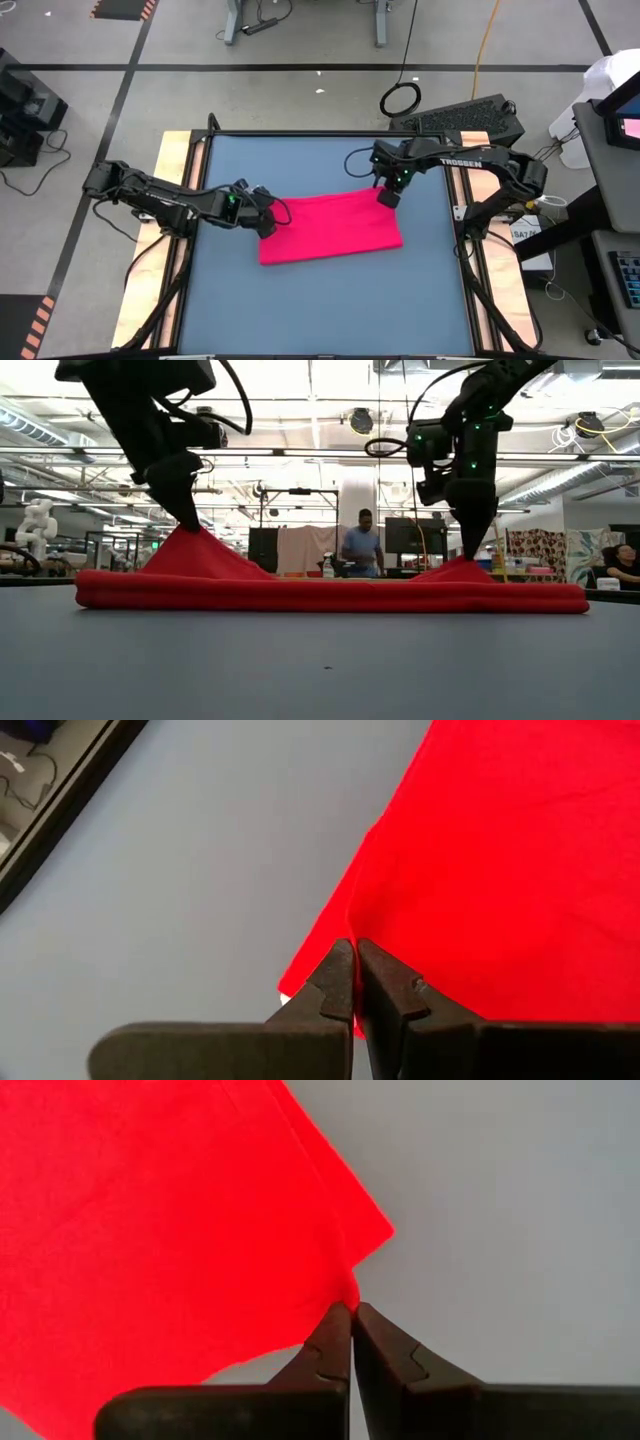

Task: Roll towel
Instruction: Roll the red towel

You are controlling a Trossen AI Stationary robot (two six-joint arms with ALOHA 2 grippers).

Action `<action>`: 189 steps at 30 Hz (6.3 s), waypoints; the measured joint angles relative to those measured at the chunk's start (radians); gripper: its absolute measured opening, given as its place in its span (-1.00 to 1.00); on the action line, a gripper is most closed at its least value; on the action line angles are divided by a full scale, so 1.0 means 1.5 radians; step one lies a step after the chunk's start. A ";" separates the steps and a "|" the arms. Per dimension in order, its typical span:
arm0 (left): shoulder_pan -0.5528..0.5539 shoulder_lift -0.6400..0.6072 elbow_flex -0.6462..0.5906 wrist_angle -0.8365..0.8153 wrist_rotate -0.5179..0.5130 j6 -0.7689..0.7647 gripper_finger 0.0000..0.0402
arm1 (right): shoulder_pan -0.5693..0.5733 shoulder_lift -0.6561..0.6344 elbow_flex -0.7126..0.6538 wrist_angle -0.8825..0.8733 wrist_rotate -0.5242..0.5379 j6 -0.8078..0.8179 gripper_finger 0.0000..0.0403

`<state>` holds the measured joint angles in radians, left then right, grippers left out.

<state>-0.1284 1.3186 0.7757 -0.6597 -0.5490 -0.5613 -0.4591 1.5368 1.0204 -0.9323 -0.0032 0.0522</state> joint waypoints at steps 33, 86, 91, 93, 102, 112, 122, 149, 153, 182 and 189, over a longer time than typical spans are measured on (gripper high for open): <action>0.021 0.000 0.006 0.032 -0.023 0.016 -0.62 | 0.000 -0.099 0.000 -0.100 -0.004 0.117 -0.66; 0.177 -0.049 -0.042 0.114 0.388 -0.316 -0.55 | -0.062 -0.259 0.001 -0.042 -0.068 0.319 -0.66; 0.177 -0.012 -0.042 0.149 0.423 -0.318 -0.55 | -0.127 -0.233 0.001 -0.017 -0.090 0.273 -0.66; 0.180 0.000 -0.042 0.163 0.448 -0.319 -0.56 | -0.156 -0.226 0.001 -0.015 -0.129 0.238 -0.66; 0.192 0.128 -0.042 0.184 0.455 -0.249 -0.56 | -0.218 -0.199 0.001 -0.014 -0.196 0.170 -0.66; 0.253 0.210 -0.037 0.197 0.499 -0.170 -0.56 | -0.216 -0.197 0.001 -0.015 -0.228 0.222 -0.66; 0.327 0.214 -0.034 0.153 0.605 -0.034 -0.56 | -0.176 -0.198 0.000 -0.021 -0.279 0.284 -0.66; 0.261 -0.041 0.084 -0.132 0.523 -0.296 -0.56 | -0.039 -0.198 0.000 0.101 -0.167 0.447 -0.66; 0.289 -0.021 0.084 -0.191 0.510 -0.237 -0.49 | -0.017 -0.198 0.000 0.100 -0.167 0.449 -0.66; 0.415 0.188 0.065 -0.191 0.432 0.130 0.03 | 0.100 -0.198 0.000 0.089 -0.101 0.460 -0.66; 0.409 0.184 0.018 -0.149 0.438 0.136 0.03 | 0.098 -0.198 0.000 0.089 -0.101 0.442 -0.66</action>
<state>0.4850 1.5945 0.8026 -0.8827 0.1074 -0.3573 -0.3122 1.2400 1.0210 -0.7982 -0.1541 0.7157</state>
